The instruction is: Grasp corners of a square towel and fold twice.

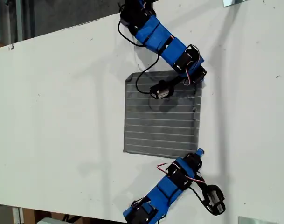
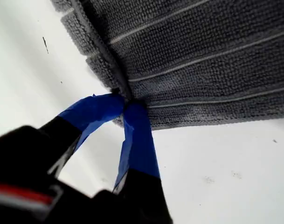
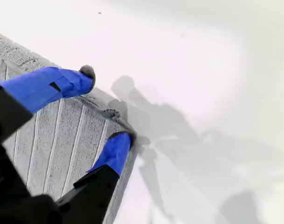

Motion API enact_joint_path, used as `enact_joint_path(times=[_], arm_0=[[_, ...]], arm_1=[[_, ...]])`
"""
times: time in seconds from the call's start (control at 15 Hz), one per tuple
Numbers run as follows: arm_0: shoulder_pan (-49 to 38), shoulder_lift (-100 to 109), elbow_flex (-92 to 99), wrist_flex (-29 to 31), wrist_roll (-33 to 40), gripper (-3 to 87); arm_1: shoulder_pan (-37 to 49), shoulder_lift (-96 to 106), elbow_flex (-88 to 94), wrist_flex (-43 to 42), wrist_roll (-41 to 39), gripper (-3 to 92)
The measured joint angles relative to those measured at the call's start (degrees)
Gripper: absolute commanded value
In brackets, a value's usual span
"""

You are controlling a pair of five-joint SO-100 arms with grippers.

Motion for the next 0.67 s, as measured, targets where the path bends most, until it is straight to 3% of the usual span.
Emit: enact_joint_path(times=[0.2,0.33,0.67], arm_0=[[-1.85,-1.58,0.26,-0.09,1.85,19.0],[-2.37,-2.81,1.14,-1.23,2.02,0.1],[-1.32,-2.9,1.14,0.44,-3.52,-0.1]], arm_1=[[-0.09,0.0,0.0,-0.09,0.09,-0.1],[-0.09,0.0,0.0,-0.09,0.09,-0.1],[-0.09,0.0,0.0,0.0,0.09,-0.1]])
